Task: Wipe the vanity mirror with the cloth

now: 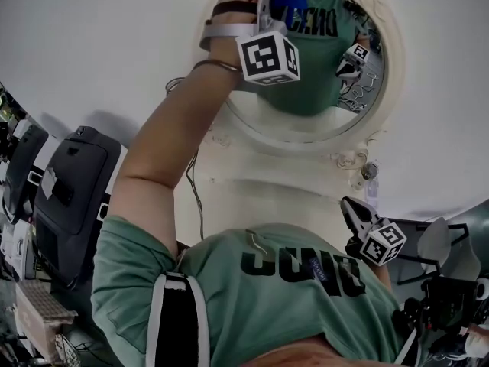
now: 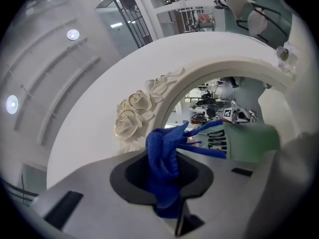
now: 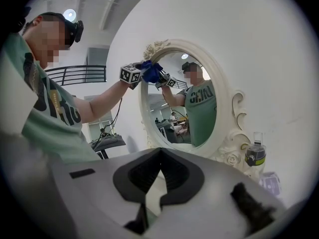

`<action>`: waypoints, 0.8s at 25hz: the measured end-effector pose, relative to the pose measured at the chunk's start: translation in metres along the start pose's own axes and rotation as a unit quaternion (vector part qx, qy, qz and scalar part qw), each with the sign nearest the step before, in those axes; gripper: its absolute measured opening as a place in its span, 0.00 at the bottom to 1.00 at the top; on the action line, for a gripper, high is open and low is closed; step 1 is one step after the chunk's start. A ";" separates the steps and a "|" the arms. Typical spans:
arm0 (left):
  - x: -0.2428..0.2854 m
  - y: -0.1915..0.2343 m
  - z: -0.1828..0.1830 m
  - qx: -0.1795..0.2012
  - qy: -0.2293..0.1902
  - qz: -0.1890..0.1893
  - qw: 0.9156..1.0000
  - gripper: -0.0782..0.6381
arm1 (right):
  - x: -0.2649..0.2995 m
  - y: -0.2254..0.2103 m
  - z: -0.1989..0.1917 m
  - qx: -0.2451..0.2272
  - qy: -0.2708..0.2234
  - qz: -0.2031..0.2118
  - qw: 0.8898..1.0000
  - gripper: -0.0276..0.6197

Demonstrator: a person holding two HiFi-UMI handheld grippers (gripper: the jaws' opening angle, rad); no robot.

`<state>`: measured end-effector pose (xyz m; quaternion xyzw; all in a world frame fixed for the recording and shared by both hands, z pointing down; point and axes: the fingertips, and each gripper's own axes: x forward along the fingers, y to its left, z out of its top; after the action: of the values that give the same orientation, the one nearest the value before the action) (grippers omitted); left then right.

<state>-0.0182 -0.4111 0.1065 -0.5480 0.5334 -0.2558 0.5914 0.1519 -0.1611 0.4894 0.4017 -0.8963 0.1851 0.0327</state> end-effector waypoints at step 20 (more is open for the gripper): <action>-0.023 -0.074 -0.012 -0.002 -0.030 -0.019 0.999 0.21 | 0.003 0.009 -0.009 0.004 0.022 0.000 1.000 0.05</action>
<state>-0.0152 -0.4154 0.1851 -0.5671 0.5052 -0.2494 0.6009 0.1427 -0.1551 0.4956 0.3974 -0.8947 0.1973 0.0509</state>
